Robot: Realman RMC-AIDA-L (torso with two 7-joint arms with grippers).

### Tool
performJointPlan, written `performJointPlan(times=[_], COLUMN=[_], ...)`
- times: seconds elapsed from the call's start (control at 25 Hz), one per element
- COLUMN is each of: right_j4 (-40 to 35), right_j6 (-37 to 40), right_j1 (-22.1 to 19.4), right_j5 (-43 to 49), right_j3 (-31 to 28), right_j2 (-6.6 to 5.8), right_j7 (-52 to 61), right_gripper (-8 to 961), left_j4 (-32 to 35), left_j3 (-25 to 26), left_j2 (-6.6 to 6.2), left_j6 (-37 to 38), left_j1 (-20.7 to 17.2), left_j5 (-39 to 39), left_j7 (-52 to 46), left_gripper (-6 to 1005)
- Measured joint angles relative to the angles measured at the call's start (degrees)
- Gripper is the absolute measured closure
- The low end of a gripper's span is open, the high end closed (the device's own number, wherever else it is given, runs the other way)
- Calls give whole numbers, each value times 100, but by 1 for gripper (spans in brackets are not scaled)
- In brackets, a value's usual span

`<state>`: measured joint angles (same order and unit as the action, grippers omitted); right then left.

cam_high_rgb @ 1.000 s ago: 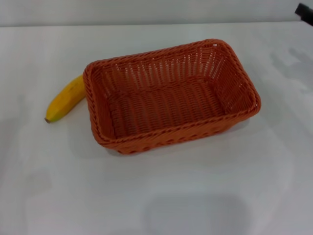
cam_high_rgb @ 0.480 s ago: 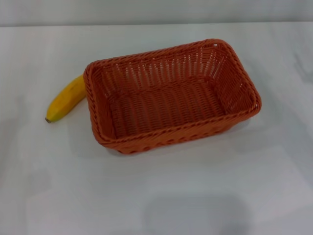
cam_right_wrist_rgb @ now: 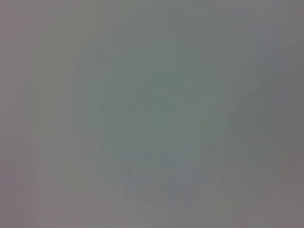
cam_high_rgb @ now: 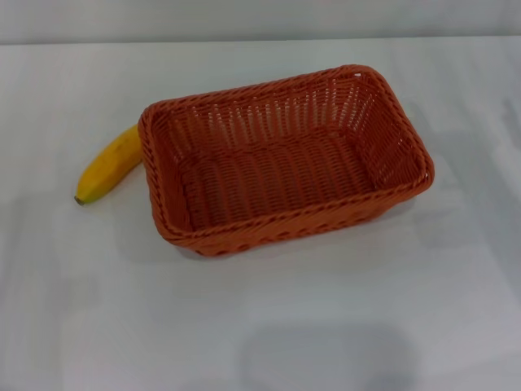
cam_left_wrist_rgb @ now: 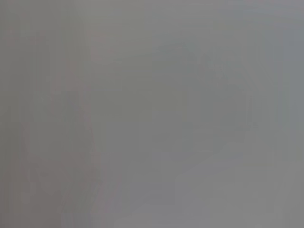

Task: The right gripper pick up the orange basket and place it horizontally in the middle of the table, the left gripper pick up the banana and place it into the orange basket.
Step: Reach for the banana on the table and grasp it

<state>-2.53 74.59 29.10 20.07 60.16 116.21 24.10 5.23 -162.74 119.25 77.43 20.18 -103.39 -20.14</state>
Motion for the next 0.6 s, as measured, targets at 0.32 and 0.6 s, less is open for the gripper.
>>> performJointPlan(times=[0.32, 0.6], right_j4=[-39, -178], right_j6=[-211, -332], right_j1=[54, 75], right_j5=[1, -8], right_j3=[19, 2], right_j2=[-4, -43], right_j7=[46, 67], right_gripper=[302, 301], left_j4=[-1367, -3100], left_j3=[-10, -17], left_j2=[-286, -696], left_j6=[-910, -389], left_j1=[607, 1260], left_j5=[2098, 4712], left_j7=[-3112, -6252], left_gripper=[113, 113])
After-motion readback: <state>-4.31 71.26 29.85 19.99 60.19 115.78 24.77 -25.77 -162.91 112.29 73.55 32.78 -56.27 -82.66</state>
